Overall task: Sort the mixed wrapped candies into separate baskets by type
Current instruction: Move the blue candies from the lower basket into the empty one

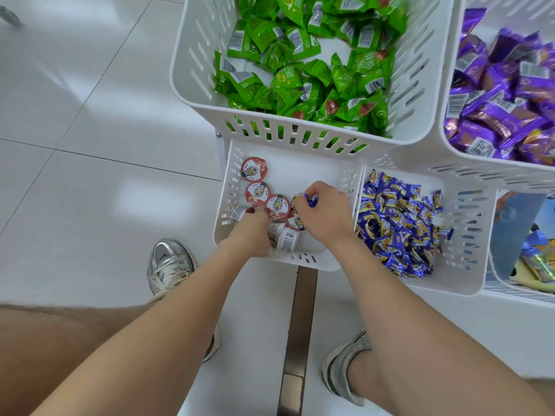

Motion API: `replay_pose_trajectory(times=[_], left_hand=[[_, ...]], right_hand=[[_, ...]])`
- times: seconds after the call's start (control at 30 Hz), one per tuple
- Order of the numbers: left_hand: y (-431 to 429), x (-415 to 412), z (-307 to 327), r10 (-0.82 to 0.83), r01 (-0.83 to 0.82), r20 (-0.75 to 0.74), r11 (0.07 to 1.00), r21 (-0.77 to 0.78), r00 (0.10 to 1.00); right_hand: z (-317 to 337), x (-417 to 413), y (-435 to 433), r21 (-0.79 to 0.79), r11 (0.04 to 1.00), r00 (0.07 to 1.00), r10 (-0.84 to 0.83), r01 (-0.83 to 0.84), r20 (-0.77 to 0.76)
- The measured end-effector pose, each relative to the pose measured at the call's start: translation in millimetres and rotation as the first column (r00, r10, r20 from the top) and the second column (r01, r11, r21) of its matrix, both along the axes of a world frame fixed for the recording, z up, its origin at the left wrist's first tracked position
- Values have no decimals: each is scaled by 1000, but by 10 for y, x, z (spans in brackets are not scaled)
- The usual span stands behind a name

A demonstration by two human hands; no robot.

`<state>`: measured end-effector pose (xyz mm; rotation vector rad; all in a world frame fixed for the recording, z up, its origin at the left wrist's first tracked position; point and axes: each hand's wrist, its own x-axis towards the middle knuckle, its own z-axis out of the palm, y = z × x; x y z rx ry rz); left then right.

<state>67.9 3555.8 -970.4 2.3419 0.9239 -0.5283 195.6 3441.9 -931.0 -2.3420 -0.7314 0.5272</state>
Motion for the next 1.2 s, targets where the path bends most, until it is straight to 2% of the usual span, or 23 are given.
replay_pose_trajectory(times=[0.13,0.23,0.3,0.37,0.47,0.53,0.57,0.77,0.83,0.9,0.93,0.97,1.0,1.03,1.07,1.13,1.2], left_hand=[[58,-51,111,74,-74,25,997,-27,997],[146,-29,300,159,-138,188,983,-118,969],[144,-12,467,281,-185,366,943,-275,887],[77,-8,642,407,-203,480,884,-421,777],[-97,45,818,500,-231,530,839,-493,684],[-256,145,879,493,-219,570,848,-482,657],[-340,210,893,472,-207,590,863,-461,654],[-847,582,961,174,84,620,927,-364,765],[-976,658,919,73,78,648,977,-201,758],[-1042,708,829,-50,83,647,996,-20,761],[-1058,719,782,-132,112,626,991,70,769],[-1065,726,722,-211,148,602,977,154,770],[-1067,721,676,-280,181,577,958,224,767],[-1067,713,627,-334,211,552,938,277,764],[-1074,705,590,-375,231,530,919,319,760],[-1091,695,507,-407,239,487,897,371,773],[-1097,691,432,-397,249,400,894,373,826]], right_hand=[[23,-4,-16,33,999,1000,17,-17,-3],[61,15,0,87,996,1000,-7,8,-16],[105,4,17,96,995,999,-16,19,-34],[152,-28,16,87,995,994,-33,43,-106],[254,-69,-34,182,964,921,-118,196,-372],[397,-75,-116,223,913,801,-158,341,-577],[466,-66,-179,224,895,762,-173,386,-624],[453,352,-906,171,849,680,-263,500,-684],[400,533,-1134,121,832,719,-384,542,-579],[388,668,-1254,196,802,769,-424,564,-478],[353,715,-1279,234,811,808,-413,536,-421],[329,741,-1293,233,860,878,-388,455,-280],[269,771,-1294,156,929,942,-328,336,-77],[190,782,-1284,12,971,967,-237,237,98],[105,763,-1273,-137,977,969,-135,165,205],[-51,665,-1235,-301,953,983,22,34,182],[-152,546,-1207,-348,934,987,121,-77,107]])
